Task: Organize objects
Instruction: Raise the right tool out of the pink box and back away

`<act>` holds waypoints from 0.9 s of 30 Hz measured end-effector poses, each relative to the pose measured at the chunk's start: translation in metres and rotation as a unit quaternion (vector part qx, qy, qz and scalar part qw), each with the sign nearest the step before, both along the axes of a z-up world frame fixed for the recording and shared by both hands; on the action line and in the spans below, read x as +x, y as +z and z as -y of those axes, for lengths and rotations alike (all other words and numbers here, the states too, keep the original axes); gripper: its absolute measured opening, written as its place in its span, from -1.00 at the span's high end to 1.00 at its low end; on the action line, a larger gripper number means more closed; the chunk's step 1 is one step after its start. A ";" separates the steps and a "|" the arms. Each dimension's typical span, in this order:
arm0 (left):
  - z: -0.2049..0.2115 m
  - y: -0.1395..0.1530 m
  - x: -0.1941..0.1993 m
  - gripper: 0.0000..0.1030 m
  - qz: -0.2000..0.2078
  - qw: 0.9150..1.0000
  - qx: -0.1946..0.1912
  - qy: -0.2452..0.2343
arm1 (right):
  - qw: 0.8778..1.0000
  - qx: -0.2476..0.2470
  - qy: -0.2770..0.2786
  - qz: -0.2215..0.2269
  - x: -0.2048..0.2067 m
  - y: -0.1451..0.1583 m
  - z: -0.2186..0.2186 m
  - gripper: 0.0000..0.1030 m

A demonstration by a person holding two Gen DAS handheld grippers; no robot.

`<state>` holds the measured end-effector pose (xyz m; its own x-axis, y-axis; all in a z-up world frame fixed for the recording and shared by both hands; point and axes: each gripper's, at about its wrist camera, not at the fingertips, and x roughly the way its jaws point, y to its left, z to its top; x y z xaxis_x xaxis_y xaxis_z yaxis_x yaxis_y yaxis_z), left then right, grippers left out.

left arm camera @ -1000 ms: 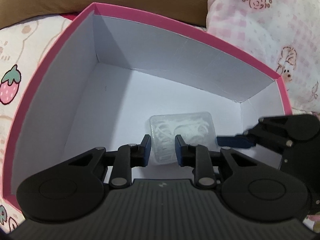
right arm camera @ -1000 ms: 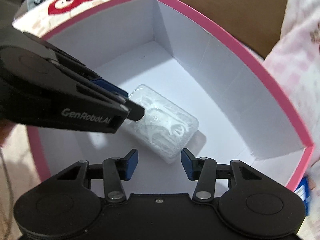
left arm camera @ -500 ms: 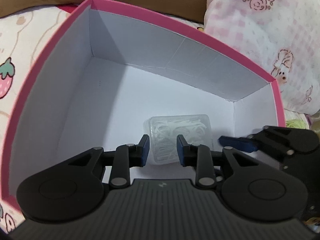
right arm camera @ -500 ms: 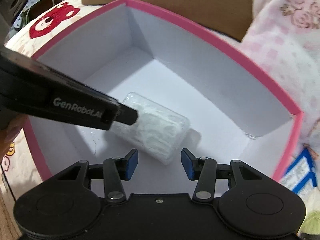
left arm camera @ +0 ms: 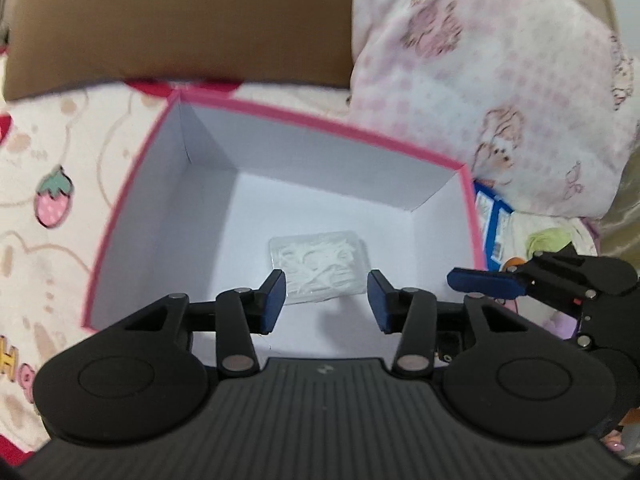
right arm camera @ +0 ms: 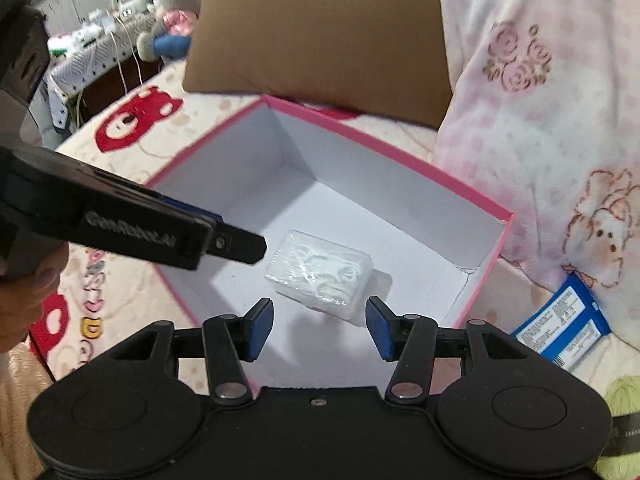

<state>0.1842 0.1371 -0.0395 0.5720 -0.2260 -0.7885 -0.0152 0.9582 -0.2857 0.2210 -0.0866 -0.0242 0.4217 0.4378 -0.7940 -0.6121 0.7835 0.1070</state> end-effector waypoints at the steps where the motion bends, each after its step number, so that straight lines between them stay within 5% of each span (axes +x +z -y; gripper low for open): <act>1: 0.003 0.007 -0.007 0.11 0.008 1.000 0.008 0.002 | 1.000 0.004 0.000 0.006 -0.005 0.006 0.005 -0.14; 6: 0.014 0.033 -0.035 0.06 0.031 0.999 0.025 -0.007 | 0.999 0.009 0.009 0.041 -0.031 0.031 0.021 -0.26; 10: 0.024 0.050 -0.054 -0.01 0.037 0.999 0.033 -0.011 | 0.998 0.015 0.008 0.064 -0.046 0.048 0.033 -0.58; 20: 0.059 0.081 -0.092 -0.17 0.035 0.996 0.057 -0.066 | 0.996 0.013 0.000 0.090 -0.073 0.077 0.076 -0.65; 27: 0.087 0.096 -0.105 -0.22 0.013 0.995 0.015 -0.096 | 0.993 -0.005 -0.003 0.114 -0.095 0.092 0.112 -0.68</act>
<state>0.0795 0.0505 0.0564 0.5411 -0.3094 -0.7820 0.1758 0.9509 -0.2546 0.1257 -0.1981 0.0677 0.5937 0.4270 -0.6821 -0.6143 0.7880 -0.0414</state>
